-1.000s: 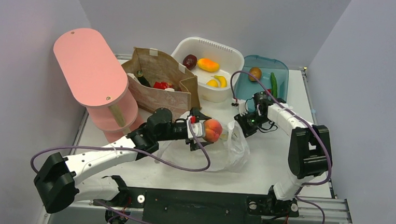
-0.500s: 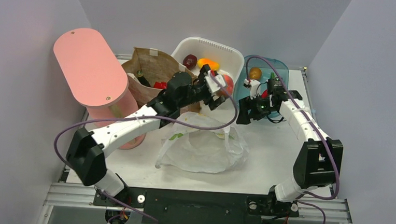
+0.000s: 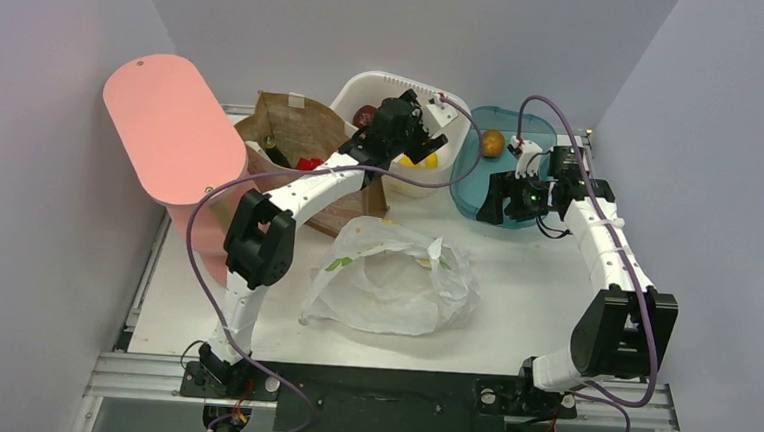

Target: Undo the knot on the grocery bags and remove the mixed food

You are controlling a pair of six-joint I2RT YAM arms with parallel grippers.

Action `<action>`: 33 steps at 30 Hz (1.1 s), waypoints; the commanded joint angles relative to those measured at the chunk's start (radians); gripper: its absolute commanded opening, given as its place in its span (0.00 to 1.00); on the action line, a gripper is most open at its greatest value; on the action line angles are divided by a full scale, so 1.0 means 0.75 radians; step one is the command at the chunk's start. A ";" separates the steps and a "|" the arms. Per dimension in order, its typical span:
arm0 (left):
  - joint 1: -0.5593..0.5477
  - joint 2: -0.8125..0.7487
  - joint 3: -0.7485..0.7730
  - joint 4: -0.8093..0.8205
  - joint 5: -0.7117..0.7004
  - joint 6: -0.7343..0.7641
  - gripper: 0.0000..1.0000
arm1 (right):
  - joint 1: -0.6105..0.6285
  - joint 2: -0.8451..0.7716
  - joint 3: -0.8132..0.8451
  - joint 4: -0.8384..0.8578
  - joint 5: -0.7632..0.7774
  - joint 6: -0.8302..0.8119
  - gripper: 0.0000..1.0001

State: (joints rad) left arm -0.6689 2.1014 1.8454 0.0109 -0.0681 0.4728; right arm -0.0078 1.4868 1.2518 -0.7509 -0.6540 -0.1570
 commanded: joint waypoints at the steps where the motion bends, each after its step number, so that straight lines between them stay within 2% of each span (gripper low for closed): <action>1: 0.029 0.116 0.229 -0.098 -0.028 0.061 0.71 | -0.028 -0.063 -0.019 0.048 -0.012 0.025 0.78; 5: 0.052 0.212 0.393 -0.185 0.021 0.035 0.78 | -0.031 -0.070 -0.021 0.040 -0.026 0.022 0.78; 12: 0.078 0.230 0.488 -0.199 0.055 -0.134 0.96 | -0.023 -0.065 0.003 0.024 -0.075 0.014 0.78; 19: 0.074 0.212 0.534 -0.225 -0.025 -0.232 0.97 | 0.003 -0.048 0.038 0.020 -0.090 0.001 0.78; 22: 0.075 0.146 0.439 -0.155 -0.011 -0.241 0.97 | 0.044 -0.049 0.060 0.005 -0.113 -0.011 0.78; 25: 0.071 -0.004 0.318 -0.054 0.068 -0.266 0.97 | 0.088 -0.068 0.082 -0.043 -0.122 -0.046 0.78; 28: 0.069 -0.170 0.202 -0.068 0.227 -0.308 0.97 | 0.175 -0.088 0.080 -0.088 -0.122 -0.109 0.78; 33: 0.067 -0.427 -0.068 -0.040 0.330 -0.364 0.97 | 0.322 -0.089 0.032 -0.138 -0.075 -0.192 0.78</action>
State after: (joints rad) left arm -0.6186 2.0006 1.8957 -0.1173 0.0731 0.2630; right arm 0.1619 1.4548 1.2736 -0.8223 -0.7139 -0.2276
